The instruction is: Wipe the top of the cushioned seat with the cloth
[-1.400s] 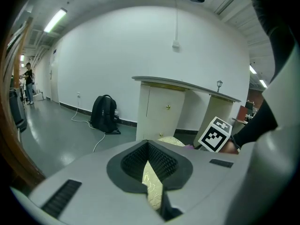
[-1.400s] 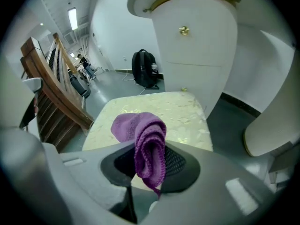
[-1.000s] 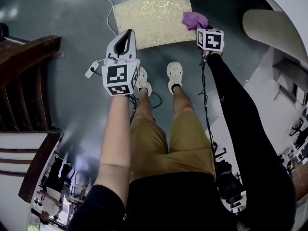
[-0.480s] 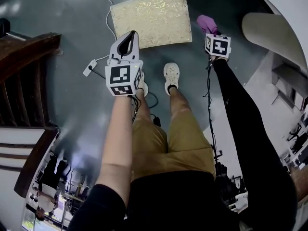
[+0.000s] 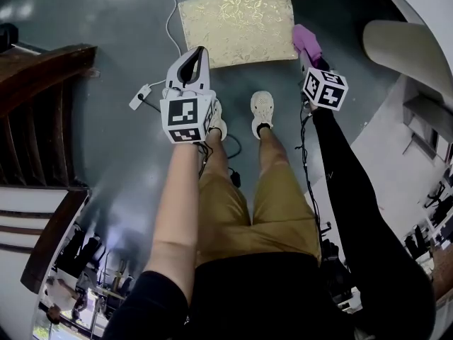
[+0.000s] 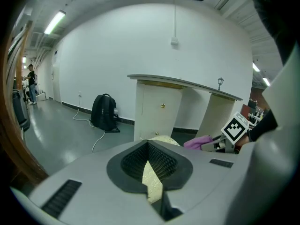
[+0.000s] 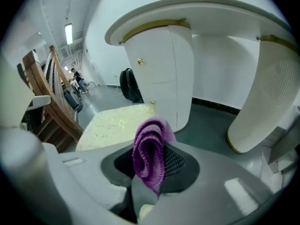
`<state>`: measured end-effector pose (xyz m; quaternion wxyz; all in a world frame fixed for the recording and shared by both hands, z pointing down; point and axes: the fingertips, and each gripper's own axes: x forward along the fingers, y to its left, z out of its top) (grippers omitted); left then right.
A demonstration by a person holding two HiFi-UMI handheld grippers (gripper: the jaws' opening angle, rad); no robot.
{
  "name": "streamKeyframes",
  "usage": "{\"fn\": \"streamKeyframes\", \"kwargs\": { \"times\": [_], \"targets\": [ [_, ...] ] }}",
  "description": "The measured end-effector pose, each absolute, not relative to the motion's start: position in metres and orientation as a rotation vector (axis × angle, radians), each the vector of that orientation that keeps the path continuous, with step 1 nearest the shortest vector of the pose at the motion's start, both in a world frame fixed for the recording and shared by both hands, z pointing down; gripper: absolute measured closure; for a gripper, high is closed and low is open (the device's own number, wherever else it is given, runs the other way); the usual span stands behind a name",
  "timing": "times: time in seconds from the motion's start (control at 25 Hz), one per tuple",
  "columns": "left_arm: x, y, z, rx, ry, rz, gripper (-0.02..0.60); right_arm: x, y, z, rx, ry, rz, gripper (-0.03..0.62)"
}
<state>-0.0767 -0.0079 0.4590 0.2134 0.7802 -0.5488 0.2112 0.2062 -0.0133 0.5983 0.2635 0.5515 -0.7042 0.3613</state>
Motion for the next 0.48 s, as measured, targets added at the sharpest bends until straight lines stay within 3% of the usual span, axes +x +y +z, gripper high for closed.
{"fn": "streamKeyframes", "kwargs": {
  "times": [0.48],
  "targets": [
    [-0.164, 0.03, 0.453, 2.154, -1.486, 0.545, 0.574, -0.078, 0.043, 0.572, 1.058, -2.217, 1.058, 0.507]
  ]
}}
